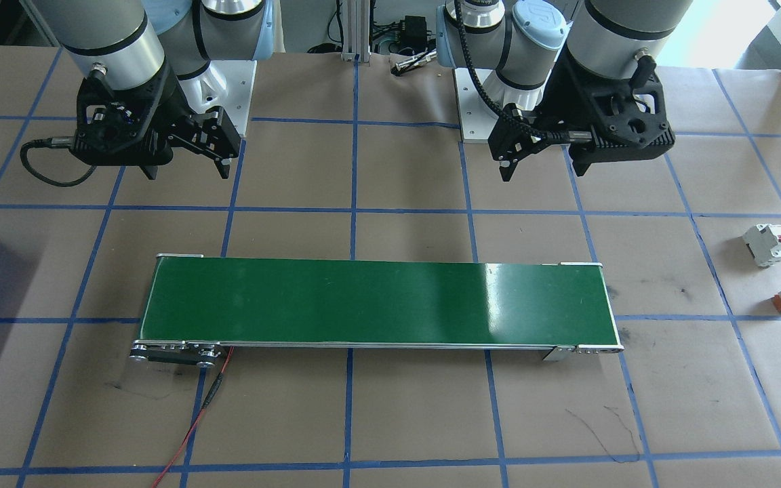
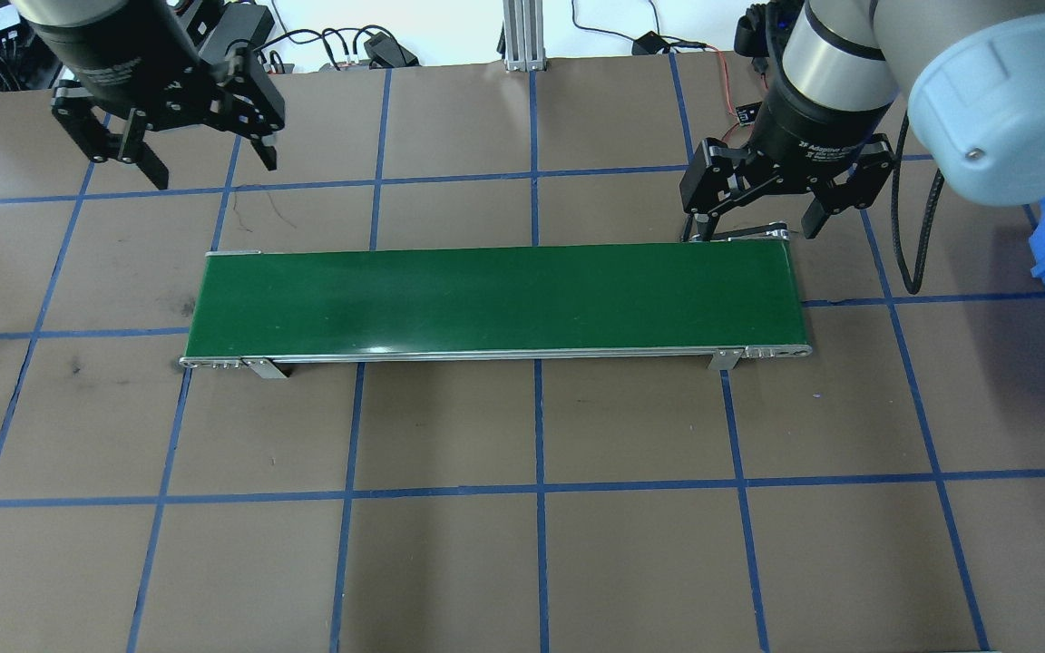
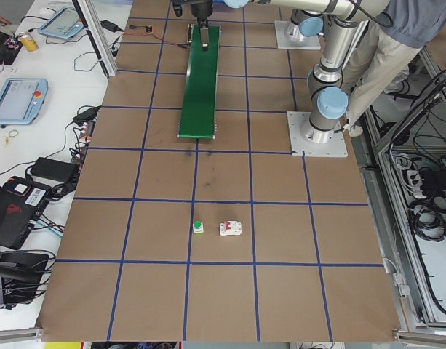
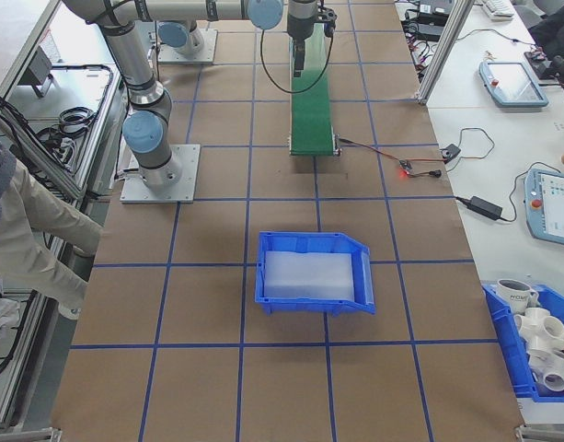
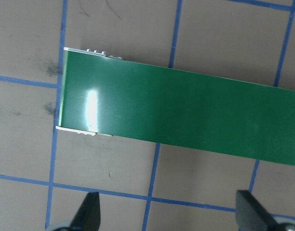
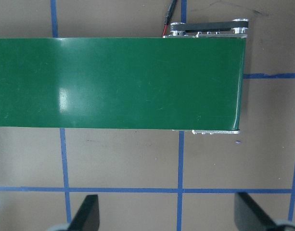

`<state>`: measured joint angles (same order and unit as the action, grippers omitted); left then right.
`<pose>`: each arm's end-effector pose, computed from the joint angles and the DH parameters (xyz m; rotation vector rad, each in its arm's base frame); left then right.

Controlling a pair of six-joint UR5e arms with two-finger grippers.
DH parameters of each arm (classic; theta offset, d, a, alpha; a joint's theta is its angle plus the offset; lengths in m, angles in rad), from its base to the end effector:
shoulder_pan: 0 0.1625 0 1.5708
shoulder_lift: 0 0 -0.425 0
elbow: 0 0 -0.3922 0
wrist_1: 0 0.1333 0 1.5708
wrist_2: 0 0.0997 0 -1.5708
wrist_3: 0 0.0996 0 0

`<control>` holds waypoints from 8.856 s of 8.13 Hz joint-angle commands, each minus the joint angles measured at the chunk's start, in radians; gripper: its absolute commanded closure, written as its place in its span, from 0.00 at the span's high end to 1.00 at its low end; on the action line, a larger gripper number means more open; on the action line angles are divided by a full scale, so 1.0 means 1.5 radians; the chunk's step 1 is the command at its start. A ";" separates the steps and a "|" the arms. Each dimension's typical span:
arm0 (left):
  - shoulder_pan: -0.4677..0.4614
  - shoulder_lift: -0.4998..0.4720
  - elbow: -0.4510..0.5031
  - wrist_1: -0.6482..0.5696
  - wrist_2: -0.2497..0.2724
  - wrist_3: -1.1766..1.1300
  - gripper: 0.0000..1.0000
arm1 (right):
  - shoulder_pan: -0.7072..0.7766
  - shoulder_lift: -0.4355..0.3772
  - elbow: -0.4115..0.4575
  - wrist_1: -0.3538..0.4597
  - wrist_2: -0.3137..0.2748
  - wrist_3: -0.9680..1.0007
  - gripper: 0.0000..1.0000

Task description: Move button from left to right

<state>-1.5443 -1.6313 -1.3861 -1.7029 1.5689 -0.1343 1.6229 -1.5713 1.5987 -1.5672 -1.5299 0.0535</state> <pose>-0.1198 -0.5171 0.5349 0.2522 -3.1300 -0.0126 0.1626 -0.4806 0.4742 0.0032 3.1020 0.0514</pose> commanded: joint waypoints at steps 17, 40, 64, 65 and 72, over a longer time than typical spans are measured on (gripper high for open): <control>0.565 -0.364 0.017 0.284 0.067 0.682 1.00 | 0.002 -0.003 0.003 0.004 -0.003 -0.001 1.00; 0.568 -0.425 -0.011 0.399 0.065 0.704 0.66 | 0.002 -0.004 0.012 0.003 -0.004 0.000 1.00; 0.199 -0.049 -0.273 0.273 -0.113 -0.595 0.09 | 0.001 -0.004 0.012 -0.001 -0.005 -0.001 1.00; 0.199 -0.077 -0.275 0.307 -0.112 -0.594 0.09 | 0.001 -0.004 0.012 -0.002 -0.004 -0.001 1.00; 0.199 -0.119 -0.284 0.366 -0.102 -0.587 0.09 | 0.001 -0.004 0.012 0.002 -0.005 -0.001 1.00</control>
<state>-1.2456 -1.7933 -1.8091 -1.1744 1.4109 -1.0156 1.6245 -1.5769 1.6168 -1.5666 -1.5371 0.0522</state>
